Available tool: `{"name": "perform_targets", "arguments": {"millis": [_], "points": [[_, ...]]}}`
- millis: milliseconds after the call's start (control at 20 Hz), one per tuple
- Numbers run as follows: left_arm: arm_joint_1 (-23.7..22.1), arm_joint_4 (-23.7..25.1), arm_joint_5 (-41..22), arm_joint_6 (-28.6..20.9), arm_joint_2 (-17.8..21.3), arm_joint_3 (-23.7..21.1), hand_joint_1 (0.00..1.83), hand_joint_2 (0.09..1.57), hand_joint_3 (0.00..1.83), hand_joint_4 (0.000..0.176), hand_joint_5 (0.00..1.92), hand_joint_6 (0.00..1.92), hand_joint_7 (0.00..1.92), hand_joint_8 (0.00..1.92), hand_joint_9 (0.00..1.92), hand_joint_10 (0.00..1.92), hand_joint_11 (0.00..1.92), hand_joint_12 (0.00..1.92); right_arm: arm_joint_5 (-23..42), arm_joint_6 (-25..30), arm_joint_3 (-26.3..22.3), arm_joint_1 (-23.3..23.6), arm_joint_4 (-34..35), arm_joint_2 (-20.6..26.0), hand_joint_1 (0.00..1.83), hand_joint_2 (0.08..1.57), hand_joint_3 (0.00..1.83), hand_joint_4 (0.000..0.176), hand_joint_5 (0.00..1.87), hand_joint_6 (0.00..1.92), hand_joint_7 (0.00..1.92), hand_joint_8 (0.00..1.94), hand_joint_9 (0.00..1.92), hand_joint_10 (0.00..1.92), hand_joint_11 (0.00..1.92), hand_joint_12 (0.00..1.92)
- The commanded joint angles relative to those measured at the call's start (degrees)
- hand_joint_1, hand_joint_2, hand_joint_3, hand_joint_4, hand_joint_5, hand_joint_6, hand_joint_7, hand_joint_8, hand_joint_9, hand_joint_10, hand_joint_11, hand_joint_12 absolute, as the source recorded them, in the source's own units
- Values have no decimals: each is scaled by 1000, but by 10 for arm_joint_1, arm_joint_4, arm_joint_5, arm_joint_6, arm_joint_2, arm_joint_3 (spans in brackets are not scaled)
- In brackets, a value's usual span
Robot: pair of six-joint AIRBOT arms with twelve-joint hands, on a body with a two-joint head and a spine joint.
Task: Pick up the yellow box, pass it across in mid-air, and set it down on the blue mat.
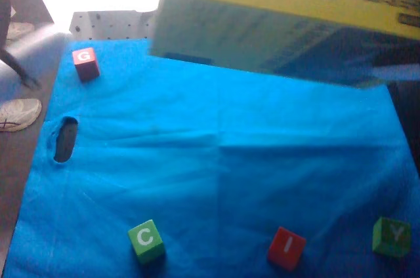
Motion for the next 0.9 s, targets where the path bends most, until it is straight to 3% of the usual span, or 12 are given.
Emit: {"name": "perform_targets", "arguments": {"millis": [0,100,150,200,250,400,500,550,600,650,750,850], "points": [[-2,20,-78,-1,2,0,490,1246,3,127,0,0,0,0,0,0,0,0,88,0,-6,-3,9,7,1710,1117,3,0,1079,1921,1354,1941,1509,1921,1594,1921],[6,9,-78,-1,5,-1,469,1233,0,129,0,0,0,0,0,0,0,0,98,0,-12,-44,34,12,1634,1134,8,0,1067,1921,1309,1941,1436,1921,1521,1921],[10,4,-78,-1,5,-2,470,1236,0,122,0,0,0,0,0,0,0,0,104,0,-14,-71,50,13,1644,1131,6,0,1039,1921,1288,1941,1420,1921,1510,1921],[13,-1,-78,-1,5,-1,465,1230,0,124,0,0,0,0,0,0,0,0,115,0,-16,-98,67,14,1633,1140,8,0,1011,1921,1275,1941,1411,1921,1502,1921],[15,-3,-78,-1,5,-1,459,1220,0,138,0,0,0,0,0,0,0,0,123,0,-18,-122,86,15,1623,1146,10,0,1009,1921,1273,1941,1411,1921,1500,1921],[17,-8,-78,-1,5,-1,383,1208,0,145,0,0,0,0,0,0,0,0,128,0,-19,-162,115,17,1566,1153,9,0,978,1921,1092,1941,1227,1921,1358,1921],[19,-11,-78,-2,5,-2,364,1214,0,120,0,0,0,0,0,0,0,0,128,0,-18,-176,126,18,1543,1166,12,0,982,1921,1184,1941,1312,1921,1428,1921],[20,-11,-78,-2,5,-2,364,1210,0,129,0,0,0,0,0,0,0,0,128,0,-18,-179,130,19,1473,1186,20,0,968,1921,1190,1941,1325,1921,1440,1921],[20,-11,-78,-2,5,-2,364,1209,0,132,0,0,0,0,0,0,0,0,127,0,-17,-181,132,19,1119,1251,108,0,684,1681,951,1941,1113,1921,1239,1921],[20,-11,-78,-2,5,-2,352,1215,0,127,0,0,0,0,0,0,0,0,126,0,-15,-181,134,19,1031,1277,52,0,663,1556,918,1819,1073,1921,1181,1921],[20,-11,-78,-2,4,-3,368,1205,0,125,0,0,0,0,0,0,15,8,125,0,-13,-181,134,19,948,1302,19,0,645,1549,952,1842,1150,1921,1264,1921],[20,-12,-78,-2,4,-4,369,1216,1,129,0,0,0,0,0,0,36,23,125,0,-11,-181,136,19,862,1327,10,66,605,1597,762,1760,909,1921,1020,1921]]}}
